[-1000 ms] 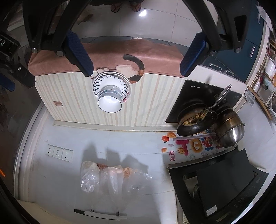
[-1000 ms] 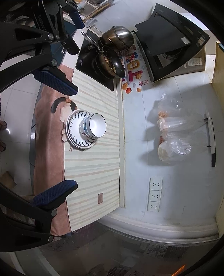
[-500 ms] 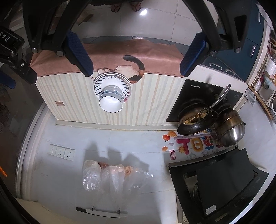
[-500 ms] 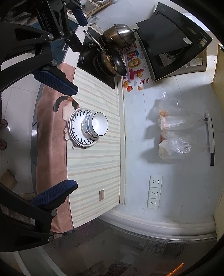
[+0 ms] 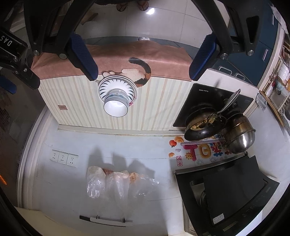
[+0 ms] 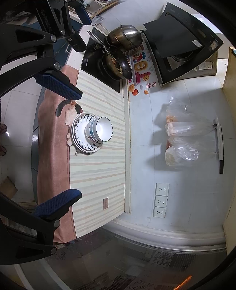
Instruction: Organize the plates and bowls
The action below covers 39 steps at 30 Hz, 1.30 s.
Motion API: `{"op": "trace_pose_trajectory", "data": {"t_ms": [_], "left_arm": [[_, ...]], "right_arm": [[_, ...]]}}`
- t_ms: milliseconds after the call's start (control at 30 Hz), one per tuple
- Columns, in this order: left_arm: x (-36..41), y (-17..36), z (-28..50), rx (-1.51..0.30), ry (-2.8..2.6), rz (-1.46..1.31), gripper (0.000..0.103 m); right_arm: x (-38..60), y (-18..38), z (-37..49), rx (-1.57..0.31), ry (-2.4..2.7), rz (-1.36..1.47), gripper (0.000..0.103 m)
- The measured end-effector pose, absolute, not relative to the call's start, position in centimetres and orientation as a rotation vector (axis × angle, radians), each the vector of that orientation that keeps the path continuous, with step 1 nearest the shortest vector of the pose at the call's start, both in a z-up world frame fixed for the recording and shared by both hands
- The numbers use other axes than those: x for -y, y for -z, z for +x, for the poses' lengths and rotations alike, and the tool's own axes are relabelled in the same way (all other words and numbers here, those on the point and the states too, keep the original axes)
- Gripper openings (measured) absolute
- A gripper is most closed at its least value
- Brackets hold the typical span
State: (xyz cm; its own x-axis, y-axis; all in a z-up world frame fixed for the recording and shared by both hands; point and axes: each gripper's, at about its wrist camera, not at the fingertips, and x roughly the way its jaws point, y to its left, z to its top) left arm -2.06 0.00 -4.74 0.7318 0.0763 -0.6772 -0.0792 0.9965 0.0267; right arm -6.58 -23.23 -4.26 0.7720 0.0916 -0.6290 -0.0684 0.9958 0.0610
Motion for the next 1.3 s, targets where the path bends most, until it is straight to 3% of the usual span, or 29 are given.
{"op": "trace_pose_trajectory", "data": {"t_ms": [1300], "left_arm": [[-0.1, 5.1, -1.8, -0.742, -0.067, 0.011, 0.103]], "right_arm": [[24.8, 4.3, -5.2, -0.675, -0.064, 0.051, 0.101]]}}
